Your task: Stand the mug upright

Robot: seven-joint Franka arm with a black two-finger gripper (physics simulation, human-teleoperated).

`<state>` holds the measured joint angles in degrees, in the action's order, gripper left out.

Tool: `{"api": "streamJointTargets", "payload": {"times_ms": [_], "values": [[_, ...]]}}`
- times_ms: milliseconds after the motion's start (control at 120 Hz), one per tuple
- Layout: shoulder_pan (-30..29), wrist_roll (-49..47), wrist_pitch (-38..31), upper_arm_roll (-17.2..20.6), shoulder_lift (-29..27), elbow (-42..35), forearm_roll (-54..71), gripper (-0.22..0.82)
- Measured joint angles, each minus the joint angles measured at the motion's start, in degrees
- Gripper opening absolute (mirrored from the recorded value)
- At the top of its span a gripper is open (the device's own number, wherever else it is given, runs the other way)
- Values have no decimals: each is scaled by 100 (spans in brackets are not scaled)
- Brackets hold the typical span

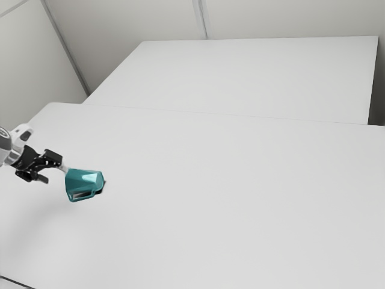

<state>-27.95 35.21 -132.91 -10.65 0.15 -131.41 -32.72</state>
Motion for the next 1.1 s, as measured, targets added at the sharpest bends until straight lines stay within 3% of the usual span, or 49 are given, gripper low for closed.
{"api": "streamJointTargets", "payload": {"times_ms": [100,242,450,750,1100], "values": [[-229,513,-84,105,67,59,-295,60],[-786,1461,-35,527,128,30,-1491,60],[-997,2929,232,604,318,-187,-2601,60],[-1045,4427,382,608,532,-272,-2940,57],[-1027,5454,403,708,510,-399,-3124,51]]}}
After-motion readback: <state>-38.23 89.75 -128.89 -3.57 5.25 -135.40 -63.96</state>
